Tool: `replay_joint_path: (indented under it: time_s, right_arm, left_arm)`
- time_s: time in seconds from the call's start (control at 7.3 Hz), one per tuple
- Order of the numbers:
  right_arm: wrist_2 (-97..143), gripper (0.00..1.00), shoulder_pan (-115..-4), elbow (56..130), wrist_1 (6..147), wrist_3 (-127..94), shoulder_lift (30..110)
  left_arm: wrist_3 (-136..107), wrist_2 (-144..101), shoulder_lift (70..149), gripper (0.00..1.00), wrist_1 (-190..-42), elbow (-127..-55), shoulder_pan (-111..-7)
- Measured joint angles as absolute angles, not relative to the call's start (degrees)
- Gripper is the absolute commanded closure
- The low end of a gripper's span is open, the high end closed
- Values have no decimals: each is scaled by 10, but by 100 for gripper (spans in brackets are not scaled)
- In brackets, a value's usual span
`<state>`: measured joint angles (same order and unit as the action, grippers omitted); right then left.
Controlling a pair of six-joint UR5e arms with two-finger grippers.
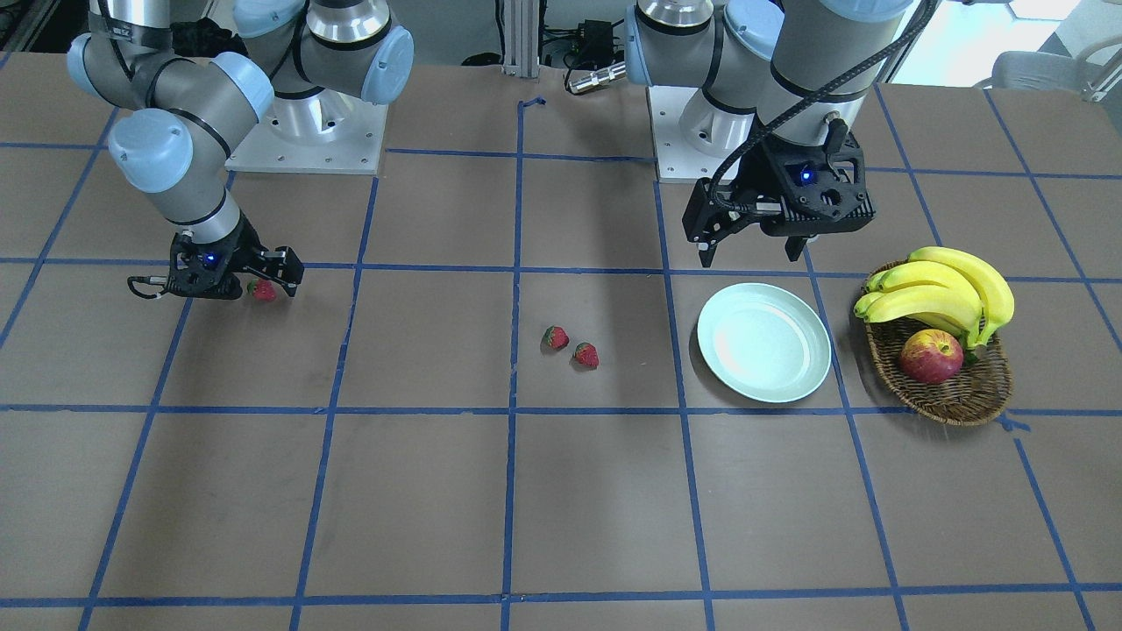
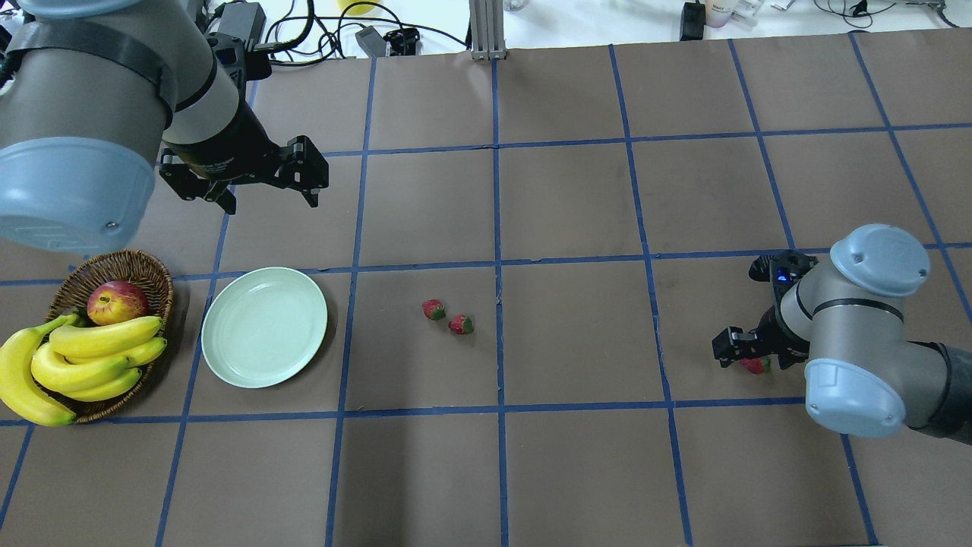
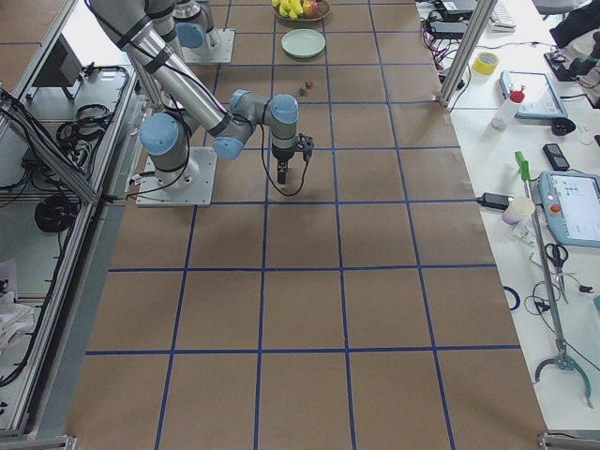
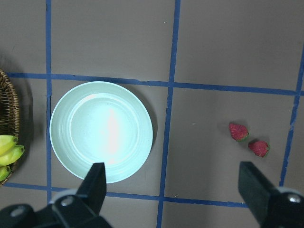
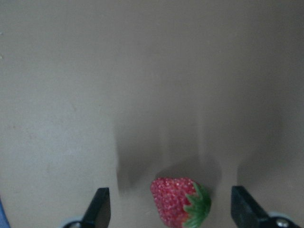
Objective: Collect all strawberries into plate
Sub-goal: 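Lower the right gripper and grasp the third strawberry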
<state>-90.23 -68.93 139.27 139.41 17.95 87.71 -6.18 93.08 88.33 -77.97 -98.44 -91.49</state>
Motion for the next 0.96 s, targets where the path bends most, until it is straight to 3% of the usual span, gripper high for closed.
replay_joint_path:
  time_s: [0.41, 0.69, 0.96]
  right_arm:
    - [-912, 69, -689, 1393, 1399, 193, 876]
    - [-917, 80, -689, 1393, 1395, 194, 876]
    - [-917, 83, -689, 1387, 1397, 195, 877]
  left_arm:
    - [-62, 931, 883, 0, -779, -984, -915]
    - [-62, 931, 883, 0, -779, -984, -915]
    - [-62, 929, 883, 0, -780, -985, -915]
